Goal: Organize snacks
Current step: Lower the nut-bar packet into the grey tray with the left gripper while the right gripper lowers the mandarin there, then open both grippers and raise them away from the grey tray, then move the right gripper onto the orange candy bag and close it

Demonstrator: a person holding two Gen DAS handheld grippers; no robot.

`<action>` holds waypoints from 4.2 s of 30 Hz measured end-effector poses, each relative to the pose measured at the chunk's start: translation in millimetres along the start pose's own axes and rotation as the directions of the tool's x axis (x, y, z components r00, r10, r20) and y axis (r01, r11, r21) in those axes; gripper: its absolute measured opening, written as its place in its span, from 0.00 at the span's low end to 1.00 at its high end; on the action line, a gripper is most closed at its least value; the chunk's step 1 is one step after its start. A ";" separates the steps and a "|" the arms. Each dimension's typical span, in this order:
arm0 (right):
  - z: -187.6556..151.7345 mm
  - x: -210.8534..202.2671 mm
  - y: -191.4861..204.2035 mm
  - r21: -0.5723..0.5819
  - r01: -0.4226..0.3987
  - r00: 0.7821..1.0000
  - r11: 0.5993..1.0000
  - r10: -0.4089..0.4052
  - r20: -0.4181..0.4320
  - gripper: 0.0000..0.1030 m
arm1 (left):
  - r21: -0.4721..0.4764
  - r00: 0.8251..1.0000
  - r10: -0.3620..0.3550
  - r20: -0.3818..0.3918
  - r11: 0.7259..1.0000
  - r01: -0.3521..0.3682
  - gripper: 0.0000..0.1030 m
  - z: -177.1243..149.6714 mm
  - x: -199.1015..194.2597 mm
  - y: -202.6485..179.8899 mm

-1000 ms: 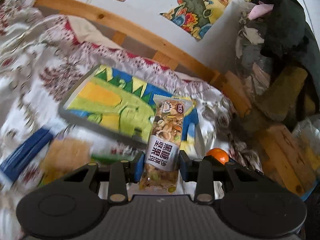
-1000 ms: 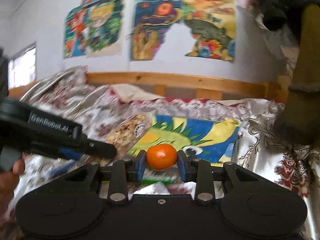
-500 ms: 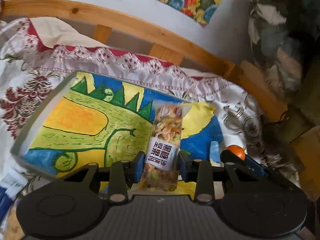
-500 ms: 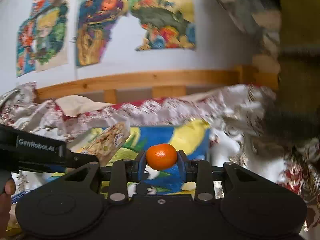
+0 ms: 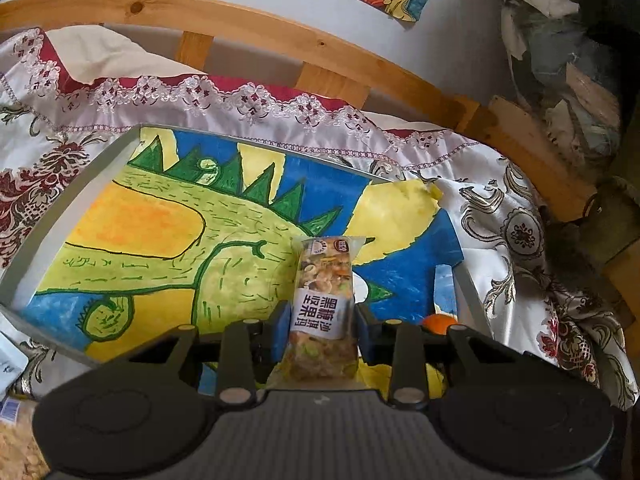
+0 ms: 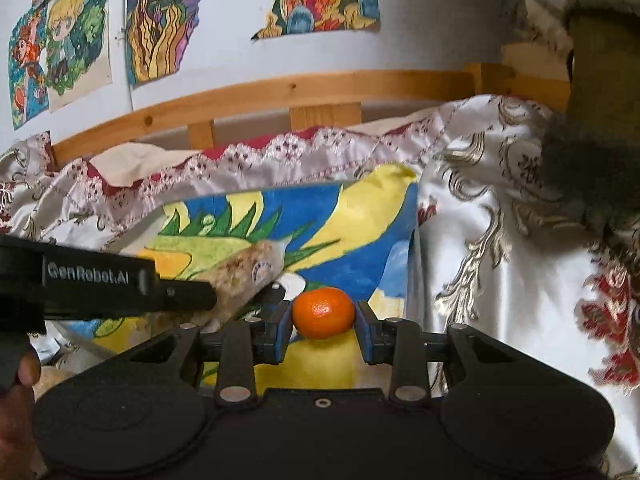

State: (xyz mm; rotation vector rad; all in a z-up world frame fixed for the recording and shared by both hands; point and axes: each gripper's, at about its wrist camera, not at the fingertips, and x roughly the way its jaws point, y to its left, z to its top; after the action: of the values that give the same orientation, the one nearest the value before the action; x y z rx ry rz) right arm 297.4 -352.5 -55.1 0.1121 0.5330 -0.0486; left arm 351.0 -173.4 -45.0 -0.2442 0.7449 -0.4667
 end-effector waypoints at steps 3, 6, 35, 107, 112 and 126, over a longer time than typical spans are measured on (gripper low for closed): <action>-0.6 -0.5 2.6 -0.011 0.005 1.000 1.000 -0.005 0.001 0.38 | -0.011 1.000 0.002 -0.011 1.000 -0.002 0.39 -0.5 -0.9 1.3; 0.7 -2.0 3.5 -0.013 0.012 1.000 1.000 -0.012 0.004 0.44 | -0.033 1.000 0.005 -0.013 0.999 -0.005 0.48 -0.9 -5.1 4.8; 28.7 -172.9 61.3 -0.066 -0.026 0.967 0.997 0.042 0.250 0.99 | 0.033 0.923 0.205 0.326 0.973 -0.228 1.00 -20.3 -207.0 -1.2; -111.4 -211.9 97.0 -0.036 -0.131 0.981 0.991 0.124 -0.150 0.99 | 0.087 0.910 0.401 0.110 0.908 -0.410 1.00 -167.7 -246.7 60.5; -117.0 -201.3 101.9 -0.005 -0.184 0.967 0.983 0.180 -0.182 0.99 | 0.078 0.911 0.396 0.114 0.911 -0.406 1.00 -160.1 -237.1 67.6; -125.3 -150.5 135.0 0.006 -0.132 0.969 0.991 0.130 -0.208 0.86 | 0.015 0.928 0.356 0.108 0.933 -0.360 1.00 -147.6 -221.2 92.4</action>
State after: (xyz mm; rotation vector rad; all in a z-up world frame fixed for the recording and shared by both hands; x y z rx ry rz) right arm 114.9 -200.9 -72.9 0.1455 0.7337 0.0957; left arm 135.9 7.9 -53.8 -0.0949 0.6615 -0.1175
